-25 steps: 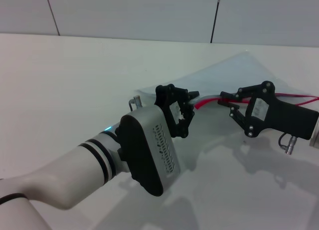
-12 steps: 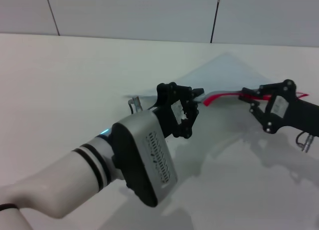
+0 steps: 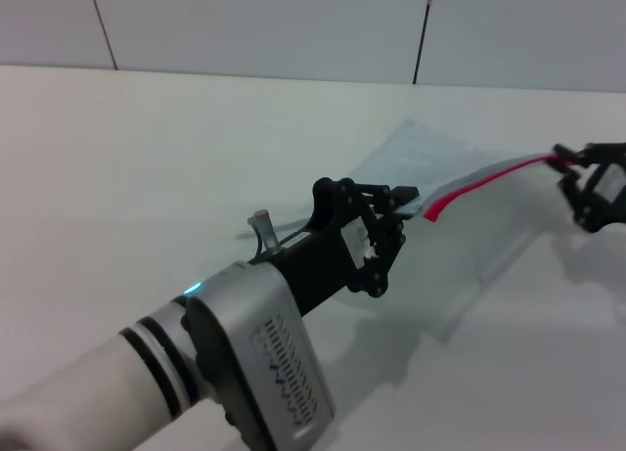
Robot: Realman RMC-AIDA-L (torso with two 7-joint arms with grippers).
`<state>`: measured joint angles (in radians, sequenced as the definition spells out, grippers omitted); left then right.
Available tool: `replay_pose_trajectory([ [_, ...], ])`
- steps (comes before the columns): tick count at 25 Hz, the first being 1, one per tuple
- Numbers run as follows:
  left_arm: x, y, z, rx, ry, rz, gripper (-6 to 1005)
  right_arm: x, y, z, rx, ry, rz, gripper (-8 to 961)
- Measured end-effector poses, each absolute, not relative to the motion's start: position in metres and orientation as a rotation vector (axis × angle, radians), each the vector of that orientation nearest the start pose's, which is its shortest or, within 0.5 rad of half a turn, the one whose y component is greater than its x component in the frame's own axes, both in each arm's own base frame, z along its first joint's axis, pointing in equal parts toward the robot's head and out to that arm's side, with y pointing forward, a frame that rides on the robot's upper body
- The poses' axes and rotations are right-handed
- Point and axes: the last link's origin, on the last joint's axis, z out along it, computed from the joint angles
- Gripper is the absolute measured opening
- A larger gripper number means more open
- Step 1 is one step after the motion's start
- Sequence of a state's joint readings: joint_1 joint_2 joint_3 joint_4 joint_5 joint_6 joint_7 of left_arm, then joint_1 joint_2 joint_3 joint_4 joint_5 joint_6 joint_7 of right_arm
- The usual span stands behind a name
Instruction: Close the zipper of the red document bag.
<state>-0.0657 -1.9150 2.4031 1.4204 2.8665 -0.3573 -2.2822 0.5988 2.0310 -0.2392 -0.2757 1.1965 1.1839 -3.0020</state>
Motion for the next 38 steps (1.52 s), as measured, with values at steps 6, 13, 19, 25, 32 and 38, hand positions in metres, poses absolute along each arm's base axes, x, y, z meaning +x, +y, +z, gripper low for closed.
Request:
replay_pose_trajectory([
  [6, -0.143, 0.244, -0.080, -2.077, 0.655, -0.367, 20, 0.339, 0.387, 0.020, -2.059, -0.049, 0.078, 90],
  [13, -0.145, 0.239, -0.075, -2.026, 0.686, -0.415, 18, 0.352, 0.398, 0.041, -1.893, 0.142, 0.061, 119],
  [19, -0.153, 0.254, -0.068, -1.960, 0.549, -0.476, 45, 0.350, 0.386, 0.050, -1.730, 0.245, 0.274, 143],
  [25, -0.174, 0.285, -0.046, -1.851, 0.297, -0.559, 88, 0.341, 0.353, 0.058, -1.570, 0.226, 0.548, 375],
  [32, -0.228, 0.320, -0.006, -1.634, -0.053, -0.779, 177, 0.330, 0.326, 0.058, -1.485, 0.181, 0.728, 750],
  [38, -0.269, 0.344, 0.014, -1.518, -0.288, -0.840, 507, 0.332, 0.317, 0.053, -1.435, 0.244, 0.779, 896],
])
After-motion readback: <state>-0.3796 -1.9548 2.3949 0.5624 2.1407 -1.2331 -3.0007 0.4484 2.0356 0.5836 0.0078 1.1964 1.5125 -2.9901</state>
